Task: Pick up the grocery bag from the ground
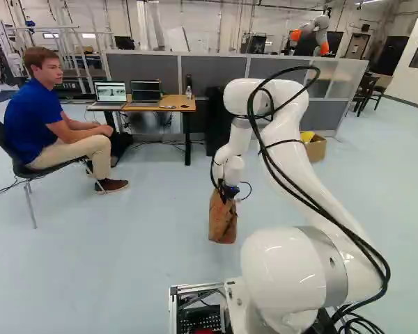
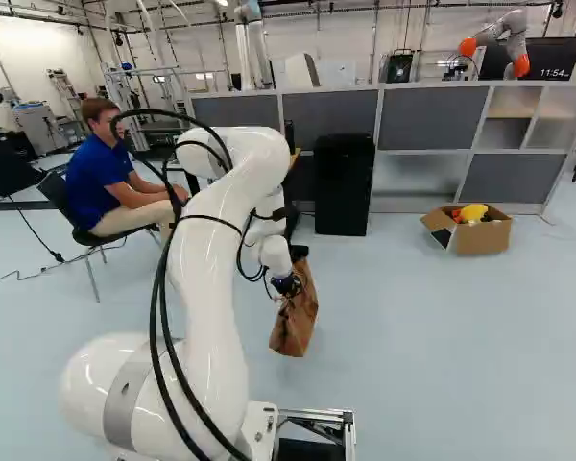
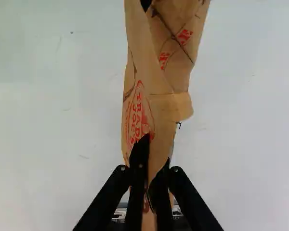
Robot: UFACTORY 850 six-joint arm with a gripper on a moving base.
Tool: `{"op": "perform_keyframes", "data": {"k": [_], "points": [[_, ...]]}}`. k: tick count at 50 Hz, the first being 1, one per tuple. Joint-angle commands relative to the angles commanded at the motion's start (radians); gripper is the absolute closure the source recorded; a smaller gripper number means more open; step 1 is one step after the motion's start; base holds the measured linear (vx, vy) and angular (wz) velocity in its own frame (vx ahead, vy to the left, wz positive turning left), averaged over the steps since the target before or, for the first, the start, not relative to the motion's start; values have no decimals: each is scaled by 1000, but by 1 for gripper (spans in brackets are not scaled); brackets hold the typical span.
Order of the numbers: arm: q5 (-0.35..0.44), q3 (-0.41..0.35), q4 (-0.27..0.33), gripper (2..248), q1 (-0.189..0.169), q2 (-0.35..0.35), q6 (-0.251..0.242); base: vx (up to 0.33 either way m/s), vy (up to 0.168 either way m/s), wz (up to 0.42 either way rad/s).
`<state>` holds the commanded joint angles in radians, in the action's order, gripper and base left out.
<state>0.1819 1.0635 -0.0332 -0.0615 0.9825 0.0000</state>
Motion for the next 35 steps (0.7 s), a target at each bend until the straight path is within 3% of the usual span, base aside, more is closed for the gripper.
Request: {"op": "perform_keyframes", "data": {"k": [35], "points": [[0, -158, 0, 229, 0, -249, 0, 0, 0, 0]]}}
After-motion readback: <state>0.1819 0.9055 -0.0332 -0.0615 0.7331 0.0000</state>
